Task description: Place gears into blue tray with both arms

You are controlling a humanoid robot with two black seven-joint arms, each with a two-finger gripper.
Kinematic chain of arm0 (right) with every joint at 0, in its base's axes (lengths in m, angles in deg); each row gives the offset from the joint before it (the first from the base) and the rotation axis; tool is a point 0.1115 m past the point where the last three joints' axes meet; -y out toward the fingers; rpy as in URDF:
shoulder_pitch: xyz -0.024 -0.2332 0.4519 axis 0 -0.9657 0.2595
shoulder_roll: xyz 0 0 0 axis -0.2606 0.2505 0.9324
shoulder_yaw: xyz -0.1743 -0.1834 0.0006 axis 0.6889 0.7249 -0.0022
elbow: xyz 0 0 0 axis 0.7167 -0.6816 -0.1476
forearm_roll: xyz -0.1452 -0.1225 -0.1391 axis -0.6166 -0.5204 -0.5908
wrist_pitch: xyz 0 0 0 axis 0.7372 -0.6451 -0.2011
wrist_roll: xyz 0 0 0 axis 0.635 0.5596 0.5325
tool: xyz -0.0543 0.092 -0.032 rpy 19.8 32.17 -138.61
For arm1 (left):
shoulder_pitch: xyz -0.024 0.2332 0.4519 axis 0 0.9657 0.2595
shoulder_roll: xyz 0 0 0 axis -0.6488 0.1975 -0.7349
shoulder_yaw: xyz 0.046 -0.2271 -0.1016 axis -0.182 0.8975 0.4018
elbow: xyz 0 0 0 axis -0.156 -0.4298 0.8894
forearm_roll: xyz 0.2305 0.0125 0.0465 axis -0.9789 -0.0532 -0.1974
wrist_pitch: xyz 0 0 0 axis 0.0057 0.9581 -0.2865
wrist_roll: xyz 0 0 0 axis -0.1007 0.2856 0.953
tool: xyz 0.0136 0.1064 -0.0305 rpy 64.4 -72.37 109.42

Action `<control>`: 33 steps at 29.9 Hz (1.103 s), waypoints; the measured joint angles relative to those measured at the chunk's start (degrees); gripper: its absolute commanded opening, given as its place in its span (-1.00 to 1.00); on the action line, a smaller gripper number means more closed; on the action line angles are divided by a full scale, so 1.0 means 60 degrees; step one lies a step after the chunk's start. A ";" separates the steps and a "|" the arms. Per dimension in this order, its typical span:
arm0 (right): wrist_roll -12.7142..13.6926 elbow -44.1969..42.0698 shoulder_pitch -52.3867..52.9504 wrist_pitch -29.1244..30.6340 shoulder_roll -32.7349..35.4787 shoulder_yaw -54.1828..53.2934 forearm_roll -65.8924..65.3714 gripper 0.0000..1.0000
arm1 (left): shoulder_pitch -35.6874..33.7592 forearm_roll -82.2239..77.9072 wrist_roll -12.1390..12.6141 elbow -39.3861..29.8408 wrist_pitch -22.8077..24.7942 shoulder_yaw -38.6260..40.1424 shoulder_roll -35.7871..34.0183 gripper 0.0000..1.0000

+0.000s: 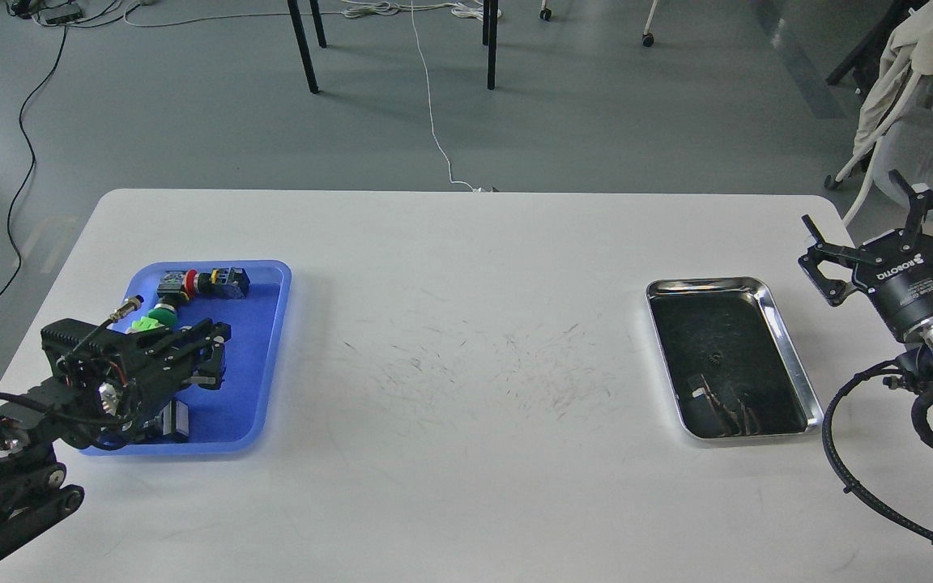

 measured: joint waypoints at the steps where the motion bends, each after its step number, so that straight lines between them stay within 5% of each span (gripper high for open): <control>1: 0.0000 0.0000 0.0000 0.0000 0.0000 0.0000 0.0000 0.93 | -0.0008 0.0031 -0.0009 0.0151 -0.0019 -0.0009 0.0062 -0.80; 11: 0.0000 -0.0004 -0.0001 0.0000 -0.0001 0.0023 0.0000 0.93 | -0.0062 0.0097 -0.0184 0.0996 -0.0102 -0.0030 0.0475 -0.48; 15: 0.0000 -0.0004 -0.0002 0.0000 -0.0010 0.0029 0.0000 0.93 | -0.0098 0.0123 -0.0185 0.1100 -0.0111 0.0013 0.0559 -0.06; 20: 0.0000 -0.0004 -0.0002 0.0000 -0.0010 0.0019 0.0000 0.93 | -0.0202 0.0480 -0.0174 0.1151 -0.0122 0.0059 0.0686 0.74; 25: 0.0000 -0.0004 0.0021 0.0000 0.0000 0.0016 0.0000 0.93 | -0.0440 0.0989 -0.0173 0.1071 -0.0134 0.0100 0.0709 0.93; 33: 0.0014 0.0087 0.0233 0.0000 0.0046 0.0066 -0.0064 0.93 | -0.2014 0.3361 -0.0117 0.0530 -0.0480 0.0159 0.0405 0.95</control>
